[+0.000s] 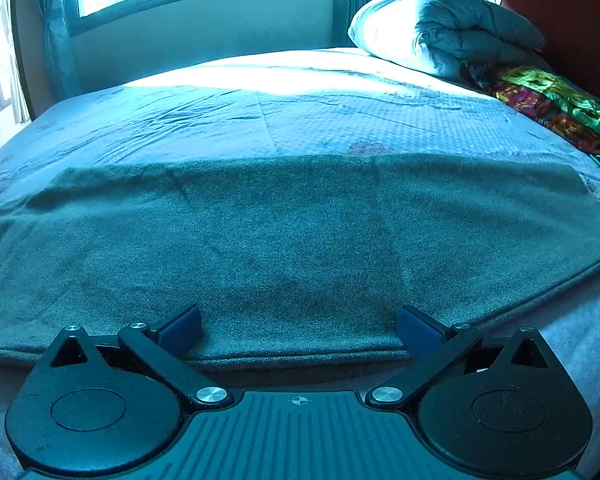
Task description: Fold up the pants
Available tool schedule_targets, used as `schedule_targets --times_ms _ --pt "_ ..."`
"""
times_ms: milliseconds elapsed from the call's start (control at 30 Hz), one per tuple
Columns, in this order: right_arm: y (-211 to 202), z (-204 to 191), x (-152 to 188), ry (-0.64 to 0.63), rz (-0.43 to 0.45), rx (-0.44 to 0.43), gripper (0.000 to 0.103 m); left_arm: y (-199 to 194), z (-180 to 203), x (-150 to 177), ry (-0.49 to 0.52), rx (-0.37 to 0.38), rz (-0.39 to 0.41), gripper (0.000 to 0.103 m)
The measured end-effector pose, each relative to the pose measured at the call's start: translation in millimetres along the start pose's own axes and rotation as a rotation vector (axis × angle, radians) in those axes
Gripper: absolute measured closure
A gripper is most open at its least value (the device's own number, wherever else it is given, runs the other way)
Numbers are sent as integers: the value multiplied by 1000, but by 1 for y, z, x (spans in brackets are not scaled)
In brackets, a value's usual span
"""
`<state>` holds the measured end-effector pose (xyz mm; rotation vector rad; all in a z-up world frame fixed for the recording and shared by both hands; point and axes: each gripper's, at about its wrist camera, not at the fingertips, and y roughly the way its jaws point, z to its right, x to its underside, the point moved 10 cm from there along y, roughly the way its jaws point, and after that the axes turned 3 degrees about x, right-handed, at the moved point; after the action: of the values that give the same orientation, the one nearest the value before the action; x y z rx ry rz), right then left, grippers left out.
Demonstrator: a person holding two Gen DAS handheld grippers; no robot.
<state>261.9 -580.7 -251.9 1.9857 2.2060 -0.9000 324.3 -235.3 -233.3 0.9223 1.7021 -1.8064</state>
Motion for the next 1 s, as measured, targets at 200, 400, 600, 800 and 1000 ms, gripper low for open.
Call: schedule_targets --times_ms 200,400,600,800,1000 --pt "-1 3 -2 34 18 1 94 0 1 11 14 -1 19 0" --pt "-8 9 -14 65 85 25 86 4 -2 9 0 22 10 0" --pt "1 11 -12 -21 43 78 95 7 0 10 3 15 17 0" --pt "-14 -49 -12 -179 92 47 95 12 3 9 38 -5 30 0" --pt "-21 -152 24 -305 43 -116 95 -37 -98 -4 -104 -15 116 0"
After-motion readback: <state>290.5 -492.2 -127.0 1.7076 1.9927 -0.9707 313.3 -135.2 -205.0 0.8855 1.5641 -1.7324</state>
